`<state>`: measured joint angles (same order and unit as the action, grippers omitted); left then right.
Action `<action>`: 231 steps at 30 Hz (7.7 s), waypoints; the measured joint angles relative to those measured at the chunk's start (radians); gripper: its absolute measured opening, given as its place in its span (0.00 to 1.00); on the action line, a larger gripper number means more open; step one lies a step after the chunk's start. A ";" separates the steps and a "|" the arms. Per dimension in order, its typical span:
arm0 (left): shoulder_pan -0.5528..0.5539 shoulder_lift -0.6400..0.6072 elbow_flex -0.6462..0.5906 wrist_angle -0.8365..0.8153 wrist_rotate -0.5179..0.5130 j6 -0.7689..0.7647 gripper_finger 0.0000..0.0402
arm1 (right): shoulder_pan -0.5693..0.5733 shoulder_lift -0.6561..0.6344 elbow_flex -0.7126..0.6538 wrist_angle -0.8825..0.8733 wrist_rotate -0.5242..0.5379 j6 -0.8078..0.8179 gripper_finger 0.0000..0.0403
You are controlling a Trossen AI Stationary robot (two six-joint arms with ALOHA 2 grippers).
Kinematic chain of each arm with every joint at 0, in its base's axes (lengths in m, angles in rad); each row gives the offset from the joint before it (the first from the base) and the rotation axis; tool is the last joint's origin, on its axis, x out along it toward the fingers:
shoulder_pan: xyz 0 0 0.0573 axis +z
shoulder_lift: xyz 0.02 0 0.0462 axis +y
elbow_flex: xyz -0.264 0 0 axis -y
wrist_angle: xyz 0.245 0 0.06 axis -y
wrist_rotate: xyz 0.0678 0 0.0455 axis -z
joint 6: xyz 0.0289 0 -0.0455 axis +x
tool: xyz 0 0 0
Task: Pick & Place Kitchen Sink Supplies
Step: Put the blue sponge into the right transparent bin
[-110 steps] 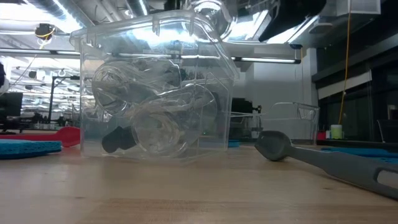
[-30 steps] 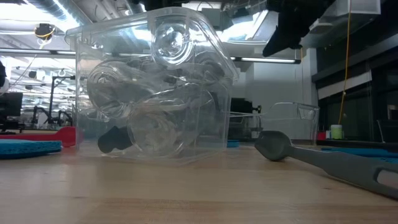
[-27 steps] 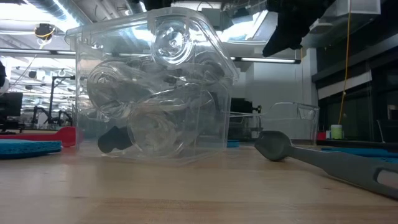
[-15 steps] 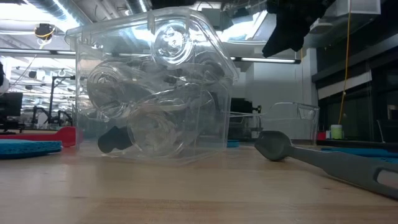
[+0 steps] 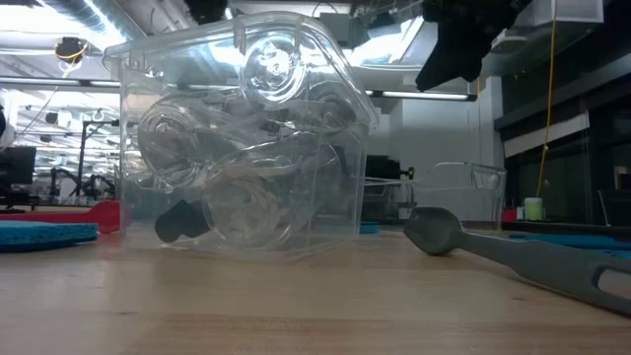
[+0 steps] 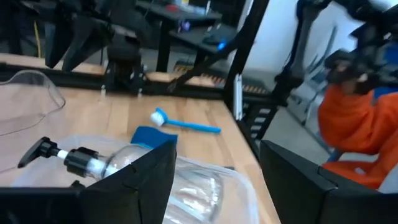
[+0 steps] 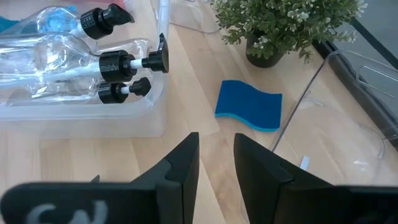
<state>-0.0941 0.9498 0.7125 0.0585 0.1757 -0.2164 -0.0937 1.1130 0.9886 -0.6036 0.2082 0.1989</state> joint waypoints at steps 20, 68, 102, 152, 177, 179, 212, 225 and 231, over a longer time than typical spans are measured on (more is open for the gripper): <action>0.000 -0.496 -0.385 0.126 -0.002 -0.040 0.56 | 0.000 0.007 0.000 0.038 0.001 0.004 0.25; -0.003 -0.859 -0.704 0.146 -0.085 0.144 0.56 | 0.005 0.209 0.000 0.114 -0.150 0.040 0.25; -0.002 -0.899 -0.704 -0.044 -0.174 0.221 0.56 | 0.080 0.208 0.000 -0.019 -0.265 0.103 0.25; 0.405 -0.931 -0.686 -0.079 -0.284 0.273 0.56 | 0.433 0.234 0.000 -0.200 -0.023 0.600 0.25; 0.405 -0.931 -0.686 -0.078 -0.284 0.274 0.56 | 0.324 0.234 0.024 -0.204 0.112 -0.135 0.25; 0.405 -0.931 -0.686 -0.078 -0.283 0.273 0.56 | 0.304 0.233 0.046 -0.199 0.112 -0.191 0.25; 0.405 -0.931 -0.686 -0.078 -0.283 0.273 0.56 | 0.117 0.404 0.060 -0.292 -0.274 -0.106 0.57; 0.405 -0.931 -0.686 -0.078 -0.283 0.273 0.56 | 0.185 0.398 -0.054 -0.257 -0.280 -0.140 0.54; 0.405 -0.931 -0.686 -0.078 -0.283 0.273 0.56 | 0.211 0.398 -0.194 -0.096 -0.287 -0.137 0.51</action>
<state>0.3107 0.0183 0.0269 -0.0196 -0.1074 0.0565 0.1171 1.5112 0.7949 -0.6999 -0.0791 0.0623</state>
